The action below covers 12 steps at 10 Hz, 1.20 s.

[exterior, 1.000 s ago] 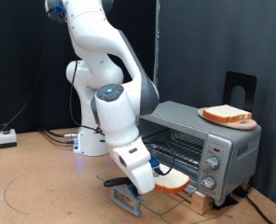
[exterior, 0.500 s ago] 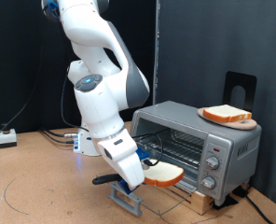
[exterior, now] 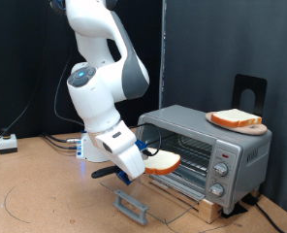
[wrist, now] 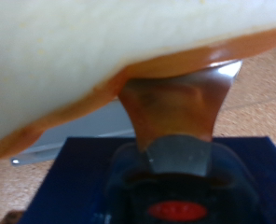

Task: Make a piece of toast with the oven

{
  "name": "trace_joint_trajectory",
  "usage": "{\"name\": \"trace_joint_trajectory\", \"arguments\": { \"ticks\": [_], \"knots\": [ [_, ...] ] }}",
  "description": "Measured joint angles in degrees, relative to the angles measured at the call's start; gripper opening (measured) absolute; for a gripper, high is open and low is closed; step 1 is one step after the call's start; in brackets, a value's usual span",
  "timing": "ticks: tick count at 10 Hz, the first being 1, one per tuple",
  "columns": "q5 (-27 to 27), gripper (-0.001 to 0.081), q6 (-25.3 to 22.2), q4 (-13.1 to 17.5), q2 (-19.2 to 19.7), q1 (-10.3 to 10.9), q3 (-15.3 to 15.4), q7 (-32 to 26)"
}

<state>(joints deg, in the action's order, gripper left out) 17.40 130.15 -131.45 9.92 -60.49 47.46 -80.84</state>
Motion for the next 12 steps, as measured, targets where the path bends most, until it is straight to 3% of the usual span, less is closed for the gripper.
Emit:
{"name": "trace_joint_trajectory", "arguments": {
  "ticks": [3,7,10,12],
  "knots": [
    [3.3,0.0396,-1.7,-5.5,-7.3,0.0,0.7,-5.7],
    [12.5,0.0396,-5.7,-11.8,-19.1,0.4,0.6,-10.3],
    [12.0,0.0396,-4.7,-12.4,-18.5,0.7,1.5,-11.4],
    [14.0,0.0396,-1.7,-13.6,-18.5,2.3,3.5,-11.5]
  ]
}}
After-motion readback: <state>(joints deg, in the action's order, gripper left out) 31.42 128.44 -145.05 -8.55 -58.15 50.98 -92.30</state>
